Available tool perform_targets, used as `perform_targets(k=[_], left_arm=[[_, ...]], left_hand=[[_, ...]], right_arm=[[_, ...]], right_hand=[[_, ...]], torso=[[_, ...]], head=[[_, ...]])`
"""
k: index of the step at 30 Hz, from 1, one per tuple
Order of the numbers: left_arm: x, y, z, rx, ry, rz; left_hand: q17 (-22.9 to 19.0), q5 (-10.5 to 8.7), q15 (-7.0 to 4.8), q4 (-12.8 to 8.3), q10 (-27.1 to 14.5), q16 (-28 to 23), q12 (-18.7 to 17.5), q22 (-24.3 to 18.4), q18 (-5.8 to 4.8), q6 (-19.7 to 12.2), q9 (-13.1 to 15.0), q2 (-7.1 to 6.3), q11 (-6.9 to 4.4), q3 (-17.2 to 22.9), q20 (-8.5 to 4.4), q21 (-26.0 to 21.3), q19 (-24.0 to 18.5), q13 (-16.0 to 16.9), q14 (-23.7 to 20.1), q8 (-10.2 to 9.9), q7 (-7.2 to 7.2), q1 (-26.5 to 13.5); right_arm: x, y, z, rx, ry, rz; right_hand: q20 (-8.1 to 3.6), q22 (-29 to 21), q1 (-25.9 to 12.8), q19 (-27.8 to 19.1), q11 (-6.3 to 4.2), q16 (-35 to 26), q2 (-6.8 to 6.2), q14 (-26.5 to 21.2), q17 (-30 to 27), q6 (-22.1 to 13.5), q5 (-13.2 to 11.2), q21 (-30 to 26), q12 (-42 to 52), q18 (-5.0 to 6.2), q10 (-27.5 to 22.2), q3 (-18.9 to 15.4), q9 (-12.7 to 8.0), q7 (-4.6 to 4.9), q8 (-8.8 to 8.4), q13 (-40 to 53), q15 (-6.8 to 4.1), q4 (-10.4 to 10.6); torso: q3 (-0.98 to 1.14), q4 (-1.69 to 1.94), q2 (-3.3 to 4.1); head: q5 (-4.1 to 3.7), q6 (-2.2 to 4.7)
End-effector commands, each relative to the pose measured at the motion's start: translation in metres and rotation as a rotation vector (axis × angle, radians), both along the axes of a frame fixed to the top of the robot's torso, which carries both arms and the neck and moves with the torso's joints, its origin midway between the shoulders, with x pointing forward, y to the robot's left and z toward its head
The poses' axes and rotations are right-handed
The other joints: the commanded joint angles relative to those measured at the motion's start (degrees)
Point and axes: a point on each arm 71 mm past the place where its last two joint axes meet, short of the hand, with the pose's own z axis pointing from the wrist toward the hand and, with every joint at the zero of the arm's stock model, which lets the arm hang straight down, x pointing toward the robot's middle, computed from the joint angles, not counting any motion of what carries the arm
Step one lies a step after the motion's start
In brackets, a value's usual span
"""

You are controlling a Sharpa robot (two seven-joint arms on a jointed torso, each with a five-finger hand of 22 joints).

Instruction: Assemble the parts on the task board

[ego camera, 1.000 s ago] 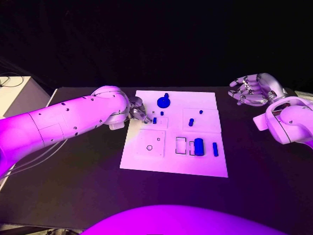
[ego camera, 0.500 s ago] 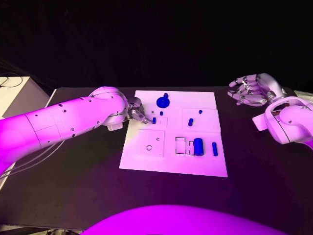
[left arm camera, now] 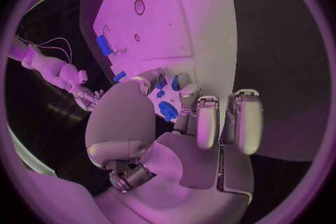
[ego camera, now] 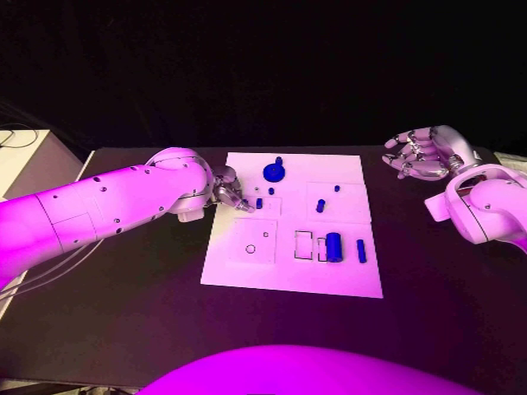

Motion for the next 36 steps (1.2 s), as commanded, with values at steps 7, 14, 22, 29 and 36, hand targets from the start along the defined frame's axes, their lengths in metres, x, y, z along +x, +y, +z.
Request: perform_targets(k=[7, 14, 22, 29, 36], left_arm=[[-0.008, 0.0, -0.004, 0.019, 0.033, -0.028], [-0.01, 0.001, 0.0, 0.008, 0.017, -0.025], [-0.012, 0.003, 0.008, -0.016, -0.011, -0.017], [-0.013, 0.003, 0.028, -0.116, -0.062, 0.007], [-0.011, -0.003, 0.043, -0.282, -0.109, 0.026]], left_hand=[[15.1, -0.08, 0.1, 0.2, -0.6, 0.2, -0.3, 7.1, -0.1, -0.3, 0.1, -0.05, 0.11, -0.9, 0.0, -0.1, 0.9, -0.2, 6.1, 0.2, 0.36, 1.3], [15.1, -0.1, 0.12, 0.3, -0.7, 0.2, -0.4, 7.1, -0.1, -0.4, 0.1, -0.06, 0.12, -1.2, 0.01, -0.1, 0.8, -0.3, 6.1, 0.2, 0.39, 1.6], [15.1, -0.09, 0.17, 0.5, -0.8, 0.2, -0.3, 6.9, -0.05, -0.5, 0.1, 0.02, 0.16, -1.9, 0.05, -0.3, 0.7, -0.4, 6.1, 0.2, 0.42, 2.8], [14.4, 0.31, 0.5, 1.6, -3.1, -0.3, -1.2, 4.6, 0.53, -1.7, 0.5, 0.46, 0.55, -3.5, 0.31, -1.8, -0.9, -2.4, 5.8, 0.4, 0.84, 5.0], [1.1, 0.95, 2.72, 4.0, -18.7, -9.7, -8.6, -11.6, 4.35, -8.3, -0.5, 2.32, 2.99, -5.6, 2.3, -14.2, -13.2, -17.0, -1.7, 0.0, 3.41, 11.3]], right_arm=[[-0.001, 0.002, -0.001, -0.001, 0.007, 0.019], [-0.002, 0.001, -0.002, -0.001, 0.008, 0.018], [-0.002, 0.001, -0.002, -0.001, 0.007, 0.017], [-0.002, 0.0, -0.003, -0.001, 0.006, 0.015], [-0.002, 0.0, -0.003, -0.002, 0.006, 0.012]], right_hand=[[-0.04, 0.0, -0.3, 0.3, -0.35, -0.2, 0.06, -0.2, 0.0, -0.1, 0.1, -0.3, -0.1, 0.69, 0.1, -0.1, 0.1, 0.2, -0.19, 0.0, 0.2, 0.4], [-0.04, -0.1, -0.3, 0.4, -0.35, -0.2, 0.02, -0.2, -0.1, -0.1, 0.3, -0.4, 0.0, 0.69, 0.0, -0.2, 0.1, 0.2, -0.2, -0.1, 0.2, 0.3], [-0.04, -0.2, -0.3, 0.4, -0.36, -0.2, 0.01, -0.2, -0.1, -0.1, 0.4, -0.4, 0.0, 0.69, 0.0, -0.2, 0.1, 0.19, -0.21, -0.1, 0.2, 0.3], [-0.04, -0.2, -0.2, 0.4, -0.37, -0.2, 0.02, -0.2, -0.1, -0.1, 0.4, -0.5, 0.0, 0.69, 0.0, -0.1, 0.1, 0.19, -0.22, -0.2, 0.19, 0.3], [-0.05, -0.2, -0.1, 0.5, -0.37, -0.2, 0.04, -0.2, -0.1, -0.1, 0.5, -0.5, 0.0, 0.7, 0.0, -0.1, 0.1, 0.18, -0.22, -0.2, 0.18, 0.2]], torso=[[0.03, 0.02, -0.02], [0.05, 0.0, -0.01], [0.03, 0.05, 0.01], [0.04, -0.02, 0.01], [0.05, 0.02, -0.02]], head=[[-0.04, 0.22], [-0.03, 0.4], [-0.07, 0.58], [-0.21, 0.92], [-0.37, 1.28]])
